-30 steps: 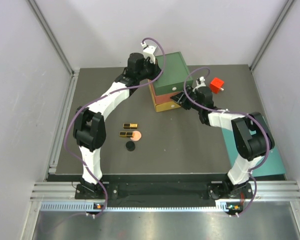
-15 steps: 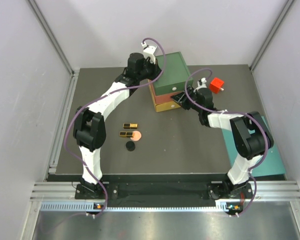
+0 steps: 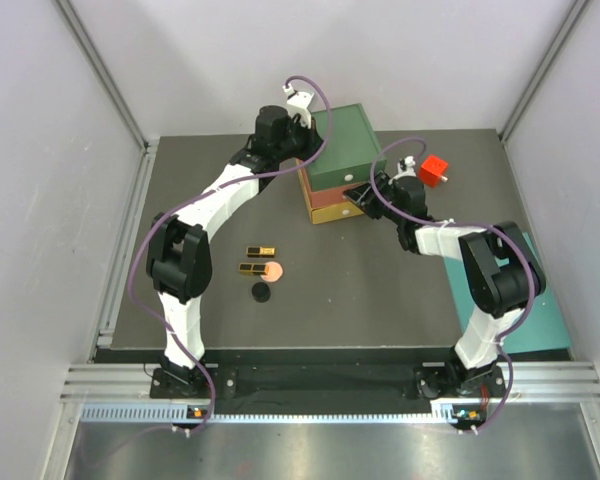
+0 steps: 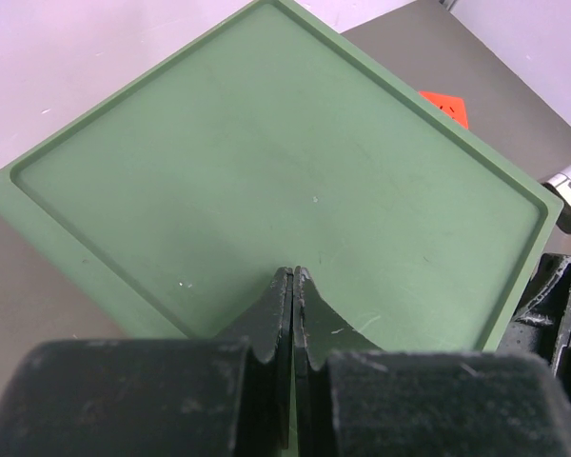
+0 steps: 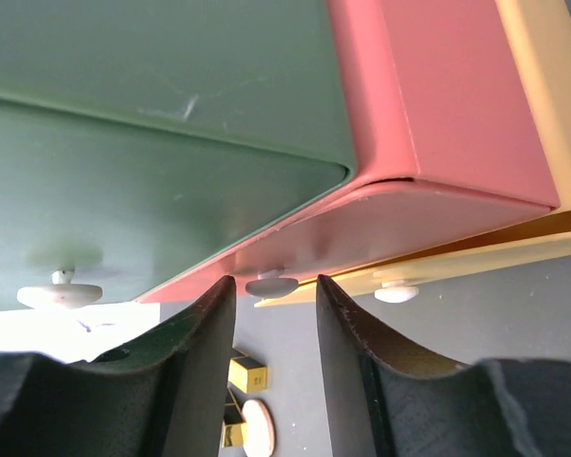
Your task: Organize the makeup
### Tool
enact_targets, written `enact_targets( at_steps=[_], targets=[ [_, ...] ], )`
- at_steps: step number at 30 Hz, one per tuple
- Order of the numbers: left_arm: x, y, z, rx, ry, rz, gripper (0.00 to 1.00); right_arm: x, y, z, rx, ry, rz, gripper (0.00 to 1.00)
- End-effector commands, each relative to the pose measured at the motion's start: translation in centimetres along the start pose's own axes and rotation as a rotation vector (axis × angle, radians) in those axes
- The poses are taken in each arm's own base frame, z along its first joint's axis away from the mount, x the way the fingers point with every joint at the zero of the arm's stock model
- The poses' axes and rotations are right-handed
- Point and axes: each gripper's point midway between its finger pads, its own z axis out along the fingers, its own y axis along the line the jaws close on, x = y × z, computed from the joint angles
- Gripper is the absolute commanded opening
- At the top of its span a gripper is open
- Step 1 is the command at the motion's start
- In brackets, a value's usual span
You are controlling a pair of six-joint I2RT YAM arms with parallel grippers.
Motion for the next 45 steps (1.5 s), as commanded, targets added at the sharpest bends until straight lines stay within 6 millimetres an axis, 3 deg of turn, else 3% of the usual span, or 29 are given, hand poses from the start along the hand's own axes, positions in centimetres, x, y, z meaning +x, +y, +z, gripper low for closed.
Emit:
enact_targets(
  at_steps=[1,22,37,45],
  targets=[
    [13.1,2.4,-1.2,-0.082,0.397,-0.089,0.0,-1.5,0.2,0.3,-0.027,-0.053,-0.017,0.41],
    [13.2,2.3,-1.3,-0.077,0.403,-0.093,0.0,-2.3,0.9,1.5,-0.058,-0.076,0.022,0.33],
    [13.1,2.4,-1.2,-0.081,0.4,-0.091,0.0,-2.8,1.6,0.9,-0.062,-0.098,0.027,0.05],
    [13.0,2.6,-1.1,-0.087,0.398,-0.085,0.0,-2.0,1.6,-0.6,-0.06,-0.072,0.025,0.0]
  ],
)
